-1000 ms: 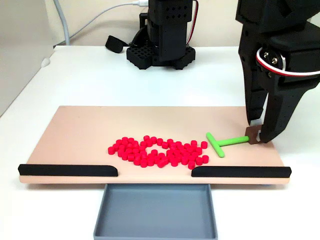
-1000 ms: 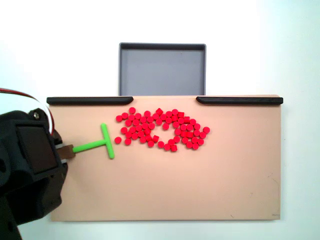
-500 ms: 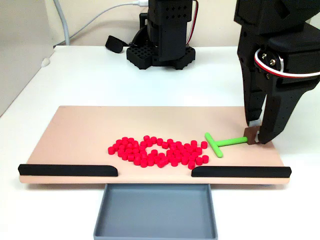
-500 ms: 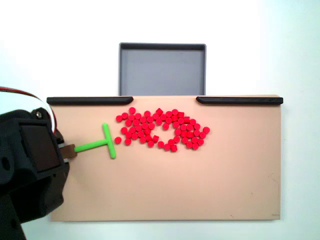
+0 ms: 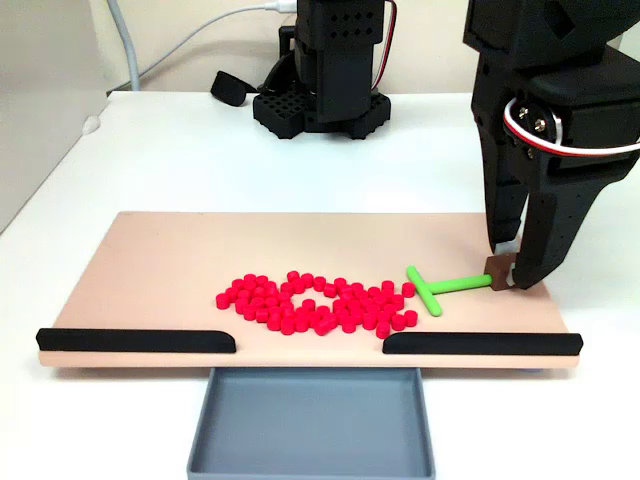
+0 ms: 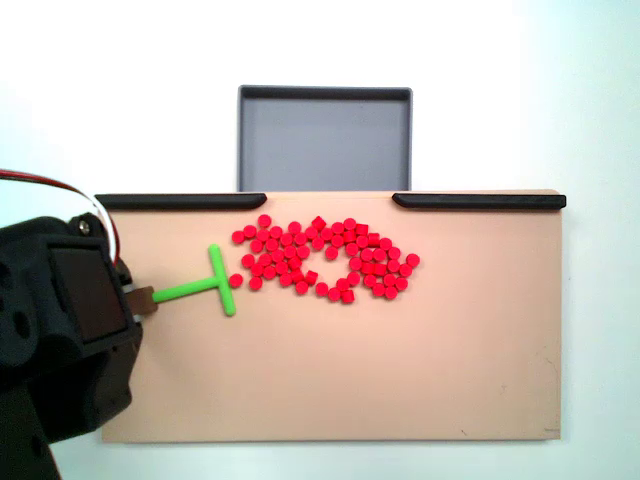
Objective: Gather the left side granules
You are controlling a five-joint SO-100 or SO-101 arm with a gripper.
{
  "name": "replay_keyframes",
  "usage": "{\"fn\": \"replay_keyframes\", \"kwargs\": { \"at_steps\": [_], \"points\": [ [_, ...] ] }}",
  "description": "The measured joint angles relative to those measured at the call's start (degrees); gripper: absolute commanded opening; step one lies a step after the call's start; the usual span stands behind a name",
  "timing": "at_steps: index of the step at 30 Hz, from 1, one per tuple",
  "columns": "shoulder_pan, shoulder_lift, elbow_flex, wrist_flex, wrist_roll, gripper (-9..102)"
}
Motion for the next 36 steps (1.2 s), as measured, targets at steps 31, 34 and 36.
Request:
{"fn": "replay_keyframes", "kwargs": {
  "at_steps": [31,34,36],
  "points": [
    [2.7,0.0,0.0,0.0,-1.8,0],
    [3.1,0.0,0.0,0.0,-2.0,0],
    [3.3,0.0,0.0,0.0,-2.0,0]
  ]
}}
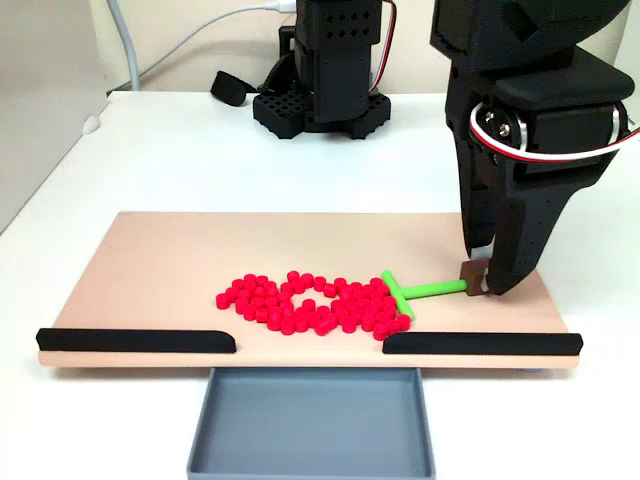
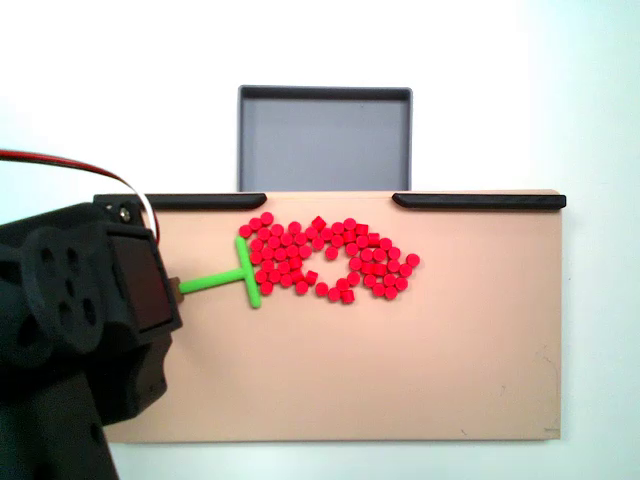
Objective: Gather the left side granules
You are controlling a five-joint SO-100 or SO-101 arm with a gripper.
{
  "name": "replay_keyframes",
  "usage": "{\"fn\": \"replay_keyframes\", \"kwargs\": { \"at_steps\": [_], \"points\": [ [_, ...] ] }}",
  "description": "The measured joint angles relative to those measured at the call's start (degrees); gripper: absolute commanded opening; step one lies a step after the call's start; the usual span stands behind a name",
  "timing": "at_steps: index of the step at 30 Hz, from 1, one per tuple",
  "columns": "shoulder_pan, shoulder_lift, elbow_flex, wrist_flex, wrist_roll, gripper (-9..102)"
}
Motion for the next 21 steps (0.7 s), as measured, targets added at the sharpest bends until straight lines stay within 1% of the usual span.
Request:
{"fn": "replay_keyframes", "kwargs": {
  "at_steps": [21],
  "points": [
    [2.1,0.0,0.0,-0.1,-0.8,0]
  ]
}}
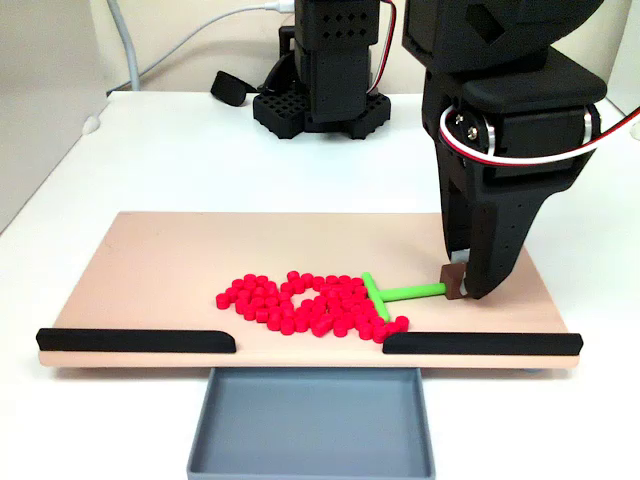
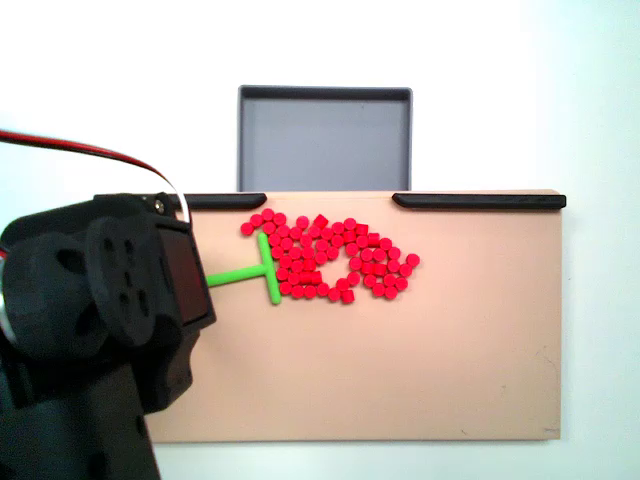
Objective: Gather the left side granules
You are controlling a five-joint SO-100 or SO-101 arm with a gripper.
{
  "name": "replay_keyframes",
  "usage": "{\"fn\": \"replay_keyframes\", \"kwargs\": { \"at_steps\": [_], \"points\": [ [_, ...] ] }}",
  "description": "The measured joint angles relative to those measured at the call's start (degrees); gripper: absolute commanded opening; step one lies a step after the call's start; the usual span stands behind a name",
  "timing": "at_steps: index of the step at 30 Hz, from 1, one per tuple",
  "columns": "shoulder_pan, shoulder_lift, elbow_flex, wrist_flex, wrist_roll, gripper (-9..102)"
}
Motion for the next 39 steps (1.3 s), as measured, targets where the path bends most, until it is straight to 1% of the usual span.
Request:
{"fn": "replay_keyframes", "kwargs": {
  "at_steps": [18,27,34,39],
  "points": [
    [0.0,0.2,0.0,0.0,0.4,0],
    [0.0,3.6,0.0,0.0,0.2,0],
    [0.0,7.8,2.2,0.8,-4.0,0],
    [0.0,12.7,7.6,0.9,-11.9,0]
  ]
}}
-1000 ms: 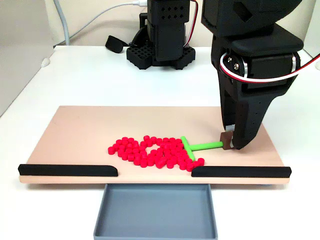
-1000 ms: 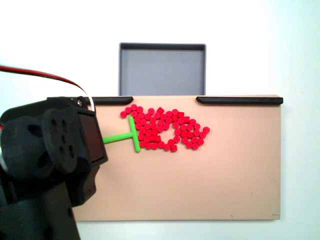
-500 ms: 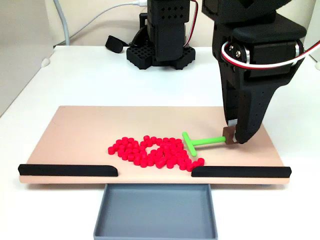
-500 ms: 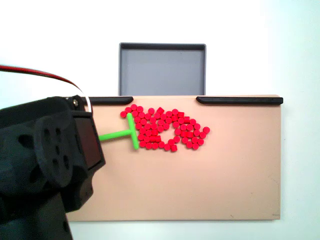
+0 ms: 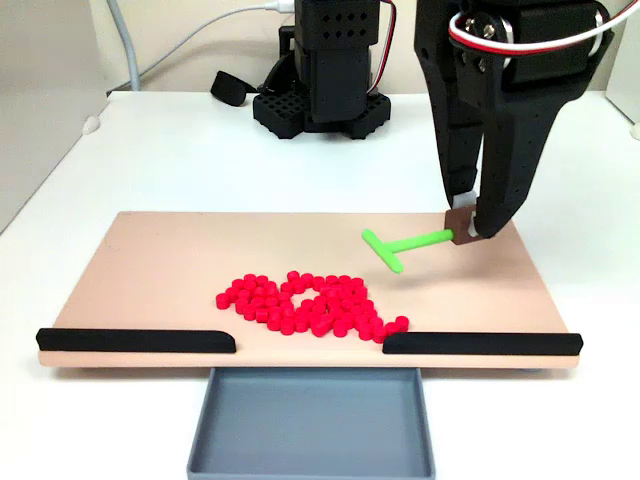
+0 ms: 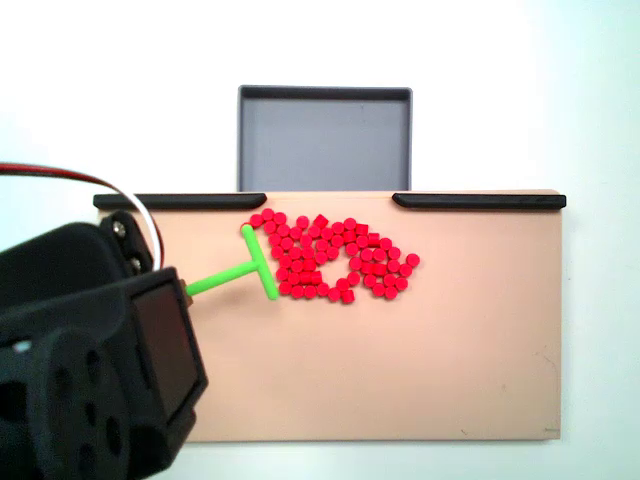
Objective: Gather the left side granules
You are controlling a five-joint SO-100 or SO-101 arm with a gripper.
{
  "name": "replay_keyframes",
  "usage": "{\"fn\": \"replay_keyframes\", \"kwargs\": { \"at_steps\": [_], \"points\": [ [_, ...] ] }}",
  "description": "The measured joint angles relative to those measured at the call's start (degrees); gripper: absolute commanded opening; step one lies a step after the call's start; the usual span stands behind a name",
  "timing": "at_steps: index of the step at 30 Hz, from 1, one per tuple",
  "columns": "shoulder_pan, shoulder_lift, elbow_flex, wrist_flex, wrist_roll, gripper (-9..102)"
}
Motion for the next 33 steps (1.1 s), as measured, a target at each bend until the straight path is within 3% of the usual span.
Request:
{"fn": "replay_keyframes", "kwargs": {
  "at_steps": [23,33],
  "points": [
    [9.7,18.2,19.2,-0.1,-51.5,0],
    [13.1,22.1,23.3,-0.5,-66.6,0]
  ]
}}
